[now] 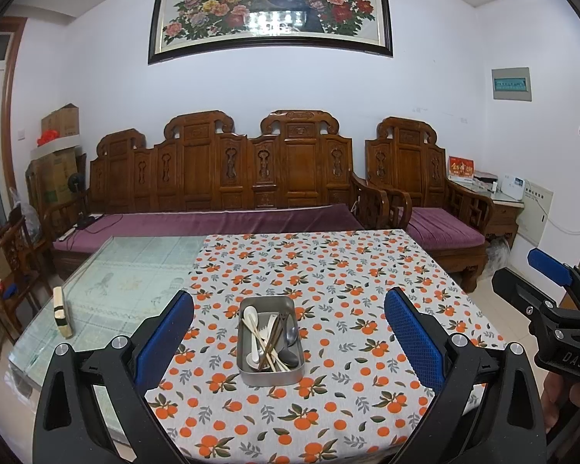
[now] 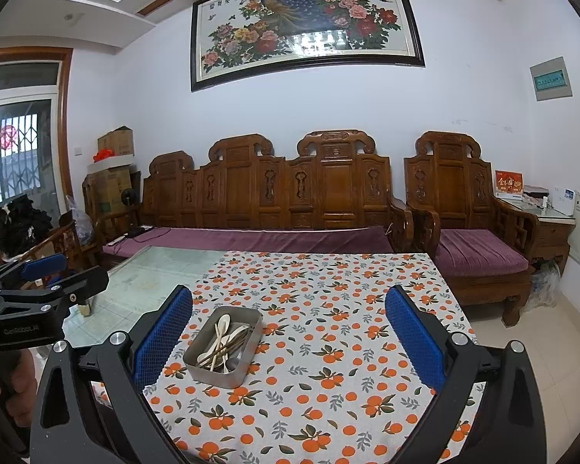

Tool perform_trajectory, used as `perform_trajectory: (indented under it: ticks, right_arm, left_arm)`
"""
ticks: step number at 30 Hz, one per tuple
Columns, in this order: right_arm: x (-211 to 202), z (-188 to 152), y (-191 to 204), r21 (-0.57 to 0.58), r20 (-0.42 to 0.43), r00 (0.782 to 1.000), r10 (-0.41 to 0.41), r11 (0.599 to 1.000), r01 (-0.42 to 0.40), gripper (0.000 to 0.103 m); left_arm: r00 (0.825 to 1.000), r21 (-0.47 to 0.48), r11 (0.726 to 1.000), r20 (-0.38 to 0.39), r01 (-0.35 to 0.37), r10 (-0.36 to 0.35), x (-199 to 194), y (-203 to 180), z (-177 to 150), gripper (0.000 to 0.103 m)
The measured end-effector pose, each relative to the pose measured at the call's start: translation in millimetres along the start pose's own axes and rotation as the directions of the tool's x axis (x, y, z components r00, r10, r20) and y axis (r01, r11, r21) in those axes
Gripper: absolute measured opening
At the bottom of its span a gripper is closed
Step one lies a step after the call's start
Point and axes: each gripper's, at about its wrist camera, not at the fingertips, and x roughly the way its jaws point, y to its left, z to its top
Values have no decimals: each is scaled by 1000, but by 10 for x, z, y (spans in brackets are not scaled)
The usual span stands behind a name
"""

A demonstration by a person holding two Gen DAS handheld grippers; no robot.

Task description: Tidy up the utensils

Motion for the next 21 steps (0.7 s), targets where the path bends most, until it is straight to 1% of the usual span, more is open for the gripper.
perform_trajectory:
  ticks: [21]
  right_arm:
    - [0, 8, 10, 0, 0, 1000, 0, 1000, 0, 100]
  left_arm:
    - [1000, 0, 1000, 1, 0, 0, 0, 3, -7, 95]
